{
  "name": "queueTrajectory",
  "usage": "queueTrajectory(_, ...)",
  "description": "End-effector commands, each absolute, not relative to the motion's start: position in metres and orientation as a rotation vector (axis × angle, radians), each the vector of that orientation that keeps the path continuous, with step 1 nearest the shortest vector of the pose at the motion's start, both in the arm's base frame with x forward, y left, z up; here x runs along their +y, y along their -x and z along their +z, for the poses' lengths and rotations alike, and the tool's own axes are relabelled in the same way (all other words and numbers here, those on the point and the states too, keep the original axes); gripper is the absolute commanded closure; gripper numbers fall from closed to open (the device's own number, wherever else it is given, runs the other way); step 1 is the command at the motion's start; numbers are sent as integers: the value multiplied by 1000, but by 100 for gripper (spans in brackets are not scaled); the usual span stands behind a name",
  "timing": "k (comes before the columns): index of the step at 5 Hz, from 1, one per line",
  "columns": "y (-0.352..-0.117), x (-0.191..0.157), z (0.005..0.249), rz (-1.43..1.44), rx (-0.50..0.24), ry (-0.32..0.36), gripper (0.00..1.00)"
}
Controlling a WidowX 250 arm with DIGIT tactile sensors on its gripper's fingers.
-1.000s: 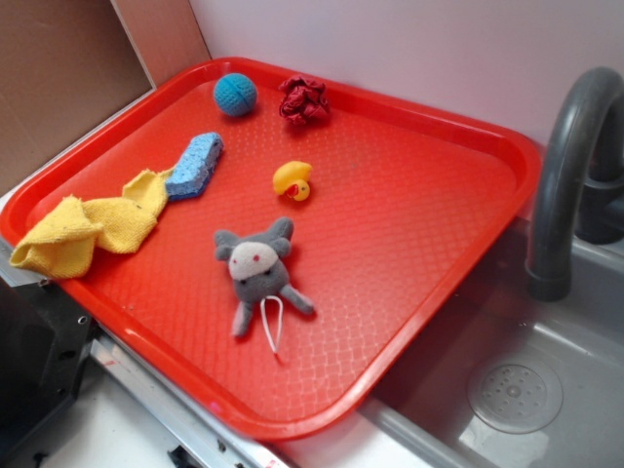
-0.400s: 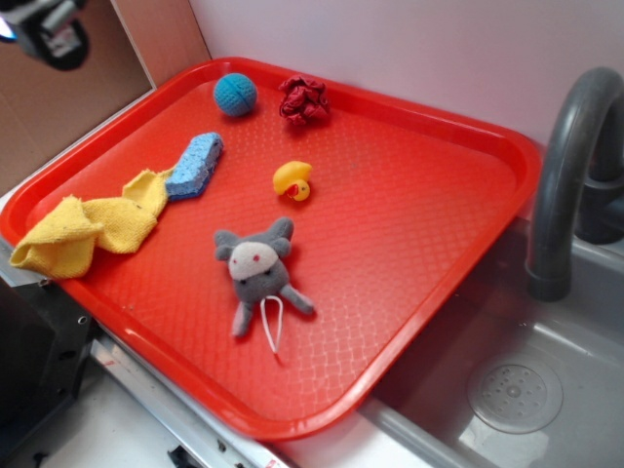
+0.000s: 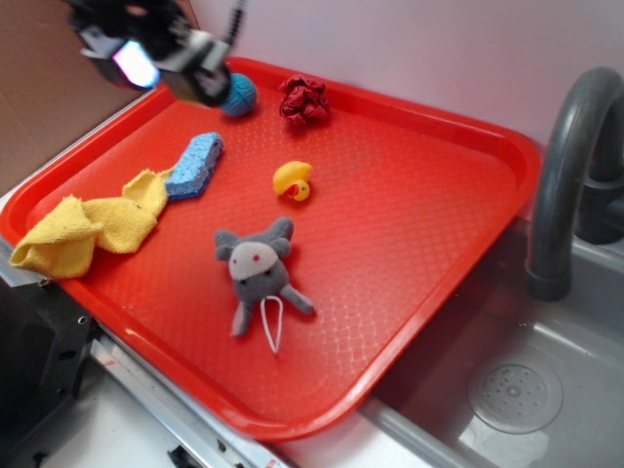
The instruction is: Grab the yellow duck.
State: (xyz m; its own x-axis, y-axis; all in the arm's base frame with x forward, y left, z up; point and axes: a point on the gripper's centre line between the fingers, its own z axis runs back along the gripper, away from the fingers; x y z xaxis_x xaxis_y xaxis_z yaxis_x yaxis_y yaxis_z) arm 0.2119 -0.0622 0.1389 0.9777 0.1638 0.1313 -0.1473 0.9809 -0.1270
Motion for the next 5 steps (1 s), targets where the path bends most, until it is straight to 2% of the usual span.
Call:
queueTrajectory(1,-248,-81,111,134,-180,140,0)
queueTrajectory(3,-261,-64,85,194,-175,77,0)
queueTrajectory(5,-266,-47,59,226,-131,37,0)
